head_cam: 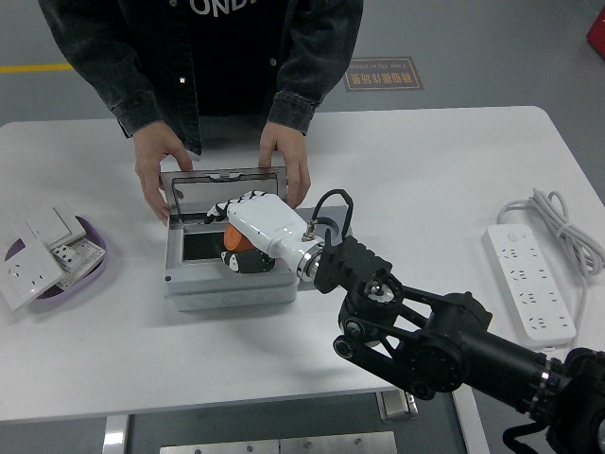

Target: Pick up the cylinder from the cube,place it in the box,flap close box

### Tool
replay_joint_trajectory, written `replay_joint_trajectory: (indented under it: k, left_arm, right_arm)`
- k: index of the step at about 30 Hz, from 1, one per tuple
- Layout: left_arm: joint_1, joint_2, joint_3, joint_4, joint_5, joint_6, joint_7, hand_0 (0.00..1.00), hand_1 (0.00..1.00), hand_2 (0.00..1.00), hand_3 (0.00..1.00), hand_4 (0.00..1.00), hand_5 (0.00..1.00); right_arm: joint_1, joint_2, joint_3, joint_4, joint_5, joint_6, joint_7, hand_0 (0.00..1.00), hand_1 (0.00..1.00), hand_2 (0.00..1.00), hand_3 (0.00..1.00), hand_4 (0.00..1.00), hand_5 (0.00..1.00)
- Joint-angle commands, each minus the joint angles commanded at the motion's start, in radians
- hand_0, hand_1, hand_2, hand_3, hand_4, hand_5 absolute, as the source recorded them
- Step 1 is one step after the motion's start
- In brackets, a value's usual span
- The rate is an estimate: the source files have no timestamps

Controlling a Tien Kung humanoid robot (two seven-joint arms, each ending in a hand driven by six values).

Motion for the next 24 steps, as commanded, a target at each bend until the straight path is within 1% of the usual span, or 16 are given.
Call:
replay_joint_trajectory:
  k: [5, 9, 12, 14, 16, 19, 22, 23, 24]
  left_arm:
    - [-0.002, 0.0, 0.001, 0.0, -0.001, 0.0, -0.001, 0.636, 0.664, 0.59, 0.644, 0.72, 0.276]
    - [-0.002, -0.001, 0.002, 0.0, -0.002, 0.0, -0.001, 0.636, 0.664, 0.59, 0.644, 0.72, 0.276]
    - [0.0, -0.003, 0.003, 0.0, -0.006, 0.0, -0.002, 0.636, 0.665, 0.59, 0.645, 0.723, 0.278]
    - [0.002, -0.004, 0.003, 0.0, -0.008, 0.001, -0.002, 0.636, 0.665, 0.59, 0.645, 0.723, 0.278]
    - [0.005, -0.004, 0.002, 0.0, -0.007, 0.001, -0.002, 0.636, 0.665, 0.59, 0.645, 0.723, 0.278]
    - [0.009, -0.004, 0.0, 0.0, -0.006, 0.001, 0.0, 0.636, 0.665, 0.589, 0.644, 0.723, 0.279]
    - [0.009, -0.002, -0.002, 0.0, -0.003, 0.001, 0.001, 0.636, 0.665, 0.589, 0.644, 0.723, 0.279]
    - [0.008, -0.001, -0.002, 0.0, -0.003, 0.001, 0.001, 0.636, 0.665, 0.589, 0.643, 0.725, 0.281]
    - [0.007, 0.0, -0.002, 0.0, -0.002, 0.001, 0.0, 0.636, 0.665, 0.589, 0.643, 0.725, 0.281]
  right_arm:
    - [-0.001, 0.0, 0.0, 0.005, 0.051, -0.009, 0.029, 0.846, 0.732, 0.741, 0.779, 0.691, 0.286]
    - [-0.007, 0.0, 0.0, 0.018, 0.125, -0.022, 0.058, 0.846, 0.732, 0.741, 0.779, 0.691, 0.286]
    - [-0.009, 0.0, 0.005, 0.048, 0.201, -0.034, 0.09, 0.84, 0.732, 0.738, 0.772, 0.698, 0.27]
    - [0.0, -0.002, 0.015, 0.083, 0.265, -0.043, 0.112, 0.84, 0.732, 0.738, 0.772, 0.698, 0.27]
    - [0.017, -0.018, 0.028, 0.121, 0.334, -0.05, 0.125, 0.84, 0.732, 0.738, 0.772, 0.698, 0.27]
    - [0.066, -0.061, 0.056, 0.165, 0.429, -0.063, 0.124, 0.837, 0.729, 0.733, 0.77, 0.702, 0.263]
    - [0.124, -0.089, 0.074, 0.156, 0.509, -0.067, 0.118, 0.837, 0.729, 0.733, 0.77, 0.702, 0.263]
    - [0.141, -0.093, 0.075, 0.143, 0.531, -0.068, 0.117, 0.774, 0.69, 0.707, 0.742, 0.707, 0.284]
    - [0.167, -0.095, 0.072, 0.117, 0.562, -0.067, 0.116, 0.774, 0.69, 0.707, 0.742, 0.707, 0.284]
